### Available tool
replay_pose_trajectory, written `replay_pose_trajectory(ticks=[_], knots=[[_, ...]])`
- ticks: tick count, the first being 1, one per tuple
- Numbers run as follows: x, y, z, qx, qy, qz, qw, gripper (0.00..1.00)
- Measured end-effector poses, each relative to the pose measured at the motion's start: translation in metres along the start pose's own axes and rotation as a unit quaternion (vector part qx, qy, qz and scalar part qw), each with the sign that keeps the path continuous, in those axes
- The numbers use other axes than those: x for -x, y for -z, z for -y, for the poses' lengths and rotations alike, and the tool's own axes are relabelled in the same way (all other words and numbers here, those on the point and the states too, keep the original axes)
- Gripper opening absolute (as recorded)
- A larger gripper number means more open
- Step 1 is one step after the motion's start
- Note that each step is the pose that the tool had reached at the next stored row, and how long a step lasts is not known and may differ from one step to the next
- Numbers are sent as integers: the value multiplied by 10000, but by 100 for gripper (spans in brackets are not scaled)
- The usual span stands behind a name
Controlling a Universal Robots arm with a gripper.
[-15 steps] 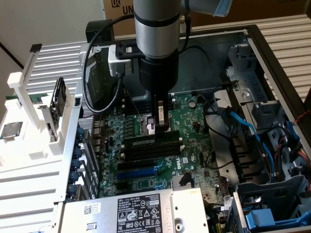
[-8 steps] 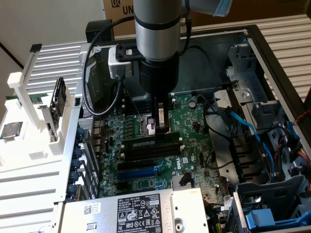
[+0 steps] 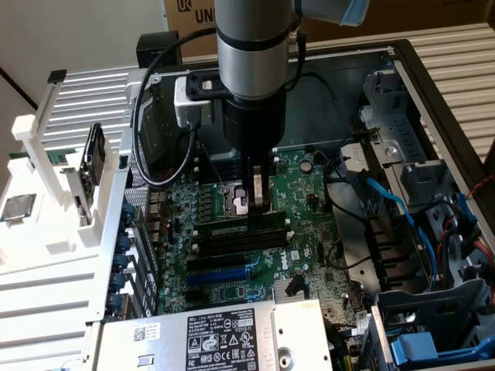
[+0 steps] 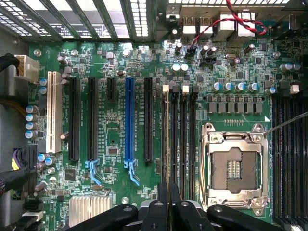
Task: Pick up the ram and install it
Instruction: 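Insert the ram into the slot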
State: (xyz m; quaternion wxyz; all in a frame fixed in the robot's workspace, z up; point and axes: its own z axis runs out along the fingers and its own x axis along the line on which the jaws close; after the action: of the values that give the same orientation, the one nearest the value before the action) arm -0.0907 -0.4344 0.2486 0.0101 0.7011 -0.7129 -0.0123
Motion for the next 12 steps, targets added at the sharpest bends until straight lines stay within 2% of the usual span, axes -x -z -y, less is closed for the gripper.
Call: replay_pose_trajectory(ticks=[9,12], knots=[[8,-8,0,11,28,0,10000,12],[10,-13,3,32,35,0,10000,12]])
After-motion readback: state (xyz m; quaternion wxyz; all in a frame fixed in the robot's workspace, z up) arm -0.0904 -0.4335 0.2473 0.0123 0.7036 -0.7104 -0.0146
